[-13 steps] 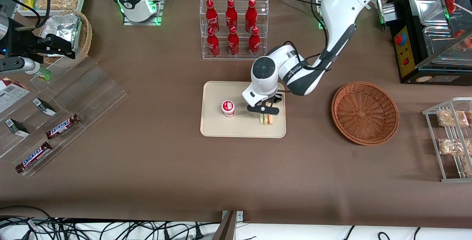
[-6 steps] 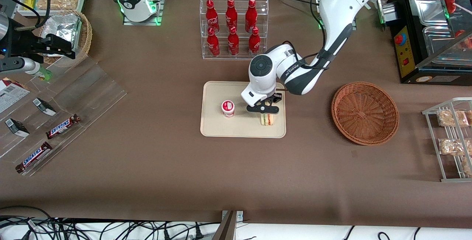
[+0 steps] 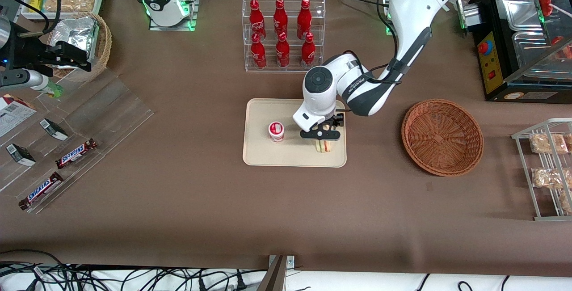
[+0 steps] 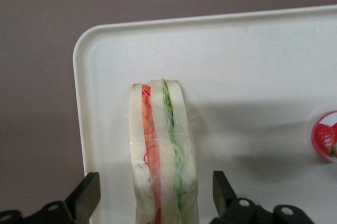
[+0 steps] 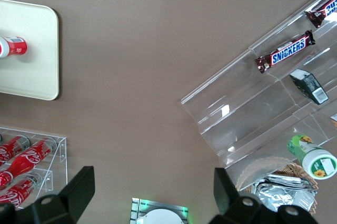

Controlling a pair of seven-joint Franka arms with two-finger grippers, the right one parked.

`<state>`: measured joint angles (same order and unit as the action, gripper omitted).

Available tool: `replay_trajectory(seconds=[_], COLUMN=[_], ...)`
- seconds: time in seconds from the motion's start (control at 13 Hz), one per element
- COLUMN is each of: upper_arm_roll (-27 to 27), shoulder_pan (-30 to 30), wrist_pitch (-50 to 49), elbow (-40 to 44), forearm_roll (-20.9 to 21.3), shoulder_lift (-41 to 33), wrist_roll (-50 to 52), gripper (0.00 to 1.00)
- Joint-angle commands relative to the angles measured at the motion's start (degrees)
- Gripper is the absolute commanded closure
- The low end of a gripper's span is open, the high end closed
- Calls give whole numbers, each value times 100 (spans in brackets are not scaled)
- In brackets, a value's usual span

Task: Place sandwich from basket to tray

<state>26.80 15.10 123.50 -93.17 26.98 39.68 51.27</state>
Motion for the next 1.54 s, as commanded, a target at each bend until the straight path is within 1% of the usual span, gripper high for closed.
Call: replay_trajectory(seconds=[0.0, 0.15, 0.31, 0.38, 0.46, 0.62, 0.77, 0.85, 1.0, 1.08, 1.15, 1.23, 1.46], upper_arm_roll=[10, 10, 54, 36, 45, 54, 45, 45, 54, 36, -7, -77, -1068], shoulder_pan=[-130, -305, -534, -604, -797, -999, -1272, -1404, -1684, -1878, -2106, -2247, -2161], wrist_pitch=[-89, -203, -527, -598, -642, -1054, -1449, -1773, -2319, -2469, -2549, -2768, -3235], elbow=[-17, -17, -16, -17, -17, -8, 359, 648, 993, 1012, 942, 933, 758], forearm_roll=[35, -333, -378, -465, -509, -536, -886, -940, -1290, -1449, -1737, -1932, -2468], shoulder_lift=[-381, -697, -1040, -1207, -1382, -1769, -1990, -1991, -2017, -2139, -2349, -2490, -3034], wrist_roll=[76, 41, 23, 23, 32, 14, -64, -222, -869, -1291, -1757, -2292, -3717], gripper=[0, 0, 0, 0, 0, 0, 0, 0, 0, 0, 0, 0, 0])
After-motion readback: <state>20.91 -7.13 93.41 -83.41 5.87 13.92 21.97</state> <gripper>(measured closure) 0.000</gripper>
